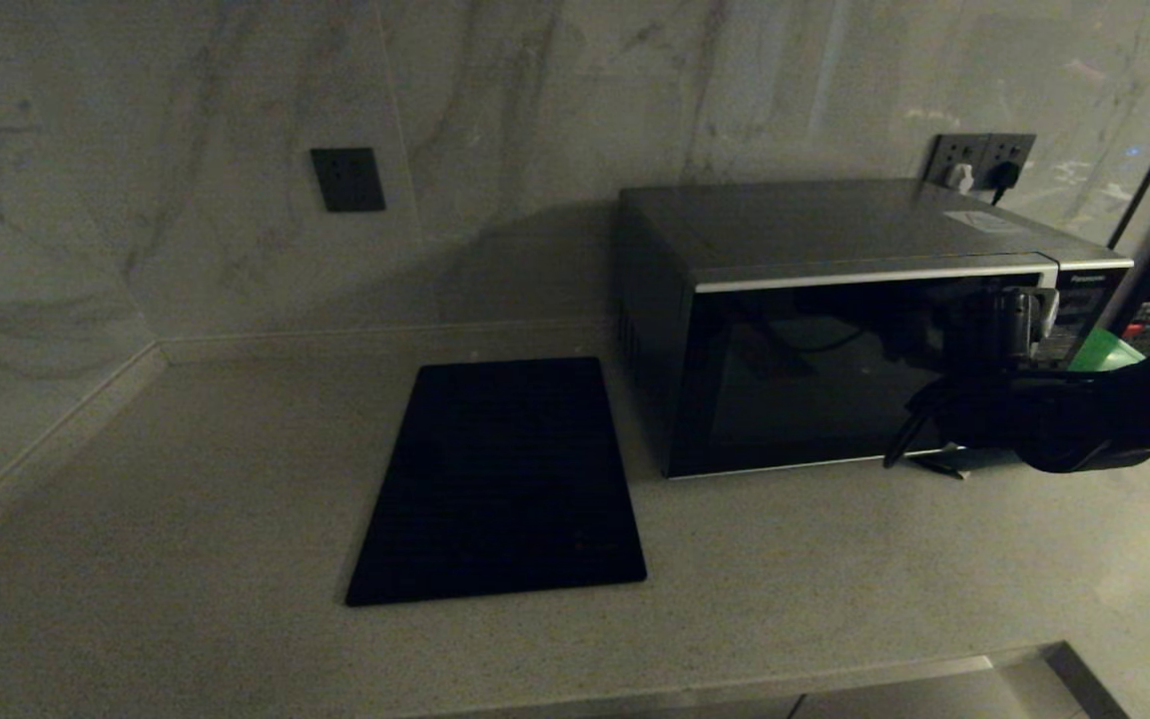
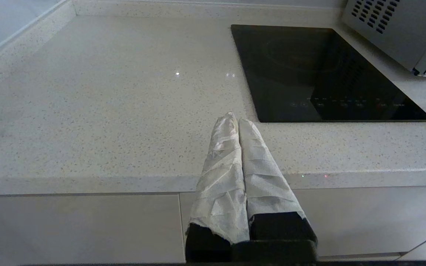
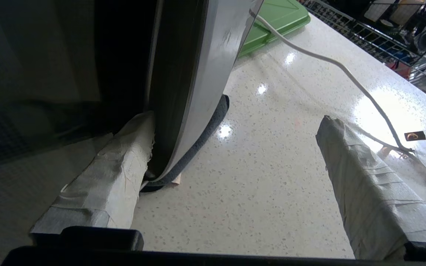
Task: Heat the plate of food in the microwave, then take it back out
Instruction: Open the microwave oven
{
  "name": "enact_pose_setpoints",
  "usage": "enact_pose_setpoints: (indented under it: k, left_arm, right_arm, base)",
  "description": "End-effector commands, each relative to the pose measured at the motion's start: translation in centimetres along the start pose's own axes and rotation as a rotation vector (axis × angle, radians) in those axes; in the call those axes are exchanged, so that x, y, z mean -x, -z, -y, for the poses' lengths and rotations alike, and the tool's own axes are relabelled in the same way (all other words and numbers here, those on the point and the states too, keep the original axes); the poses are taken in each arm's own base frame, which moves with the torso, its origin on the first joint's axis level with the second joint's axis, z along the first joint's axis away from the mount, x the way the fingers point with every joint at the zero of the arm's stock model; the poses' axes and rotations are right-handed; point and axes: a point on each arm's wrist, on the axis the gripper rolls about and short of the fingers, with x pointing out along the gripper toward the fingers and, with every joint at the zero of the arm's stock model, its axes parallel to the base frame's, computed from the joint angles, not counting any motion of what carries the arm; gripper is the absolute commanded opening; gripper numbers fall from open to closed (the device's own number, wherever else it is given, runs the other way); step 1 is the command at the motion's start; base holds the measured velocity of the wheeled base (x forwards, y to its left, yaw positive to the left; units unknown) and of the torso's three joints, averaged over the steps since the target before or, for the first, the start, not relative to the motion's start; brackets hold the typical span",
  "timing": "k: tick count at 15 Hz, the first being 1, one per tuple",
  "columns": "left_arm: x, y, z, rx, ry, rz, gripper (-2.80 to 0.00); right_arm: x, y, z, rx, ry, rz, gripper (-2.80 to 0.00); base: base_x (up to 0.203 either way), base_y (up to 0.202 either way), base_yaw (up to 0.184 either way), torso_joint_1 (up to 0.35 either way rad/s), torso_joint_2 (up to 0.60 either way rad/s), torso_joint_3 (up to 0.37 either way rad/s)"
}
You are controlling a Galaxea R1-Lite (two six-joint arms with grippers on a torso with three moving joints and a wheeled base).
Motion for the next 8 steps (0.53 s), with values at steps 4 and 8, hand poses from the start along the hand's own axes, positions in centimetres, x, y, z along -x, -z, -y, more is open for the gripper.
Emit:
enact_pose_setpoints:
  k: [4, 8]
  left_arm:
    - [-0.01, -0.01, 0.0, 0.001, -0.001, -0.001, -2.8]
    - [-0.01, -0.01, 0.0, 0.001, -0.001, -0.001, -2.8]
  right_arm:
    - [-1.29, -0.72, 0.23, -0.022, 0.034, 0.011, 0.0]
    - [-1.59, -0.83, -0.11, -0.021, 0.035, 0.014, 0.0]
  base:
    - [0.0, 0.0, 0.0, 0.0, 0.0, 0.0]
    - [0.0, 0.0, 0.0, 0.0, 0.0, 0.0]
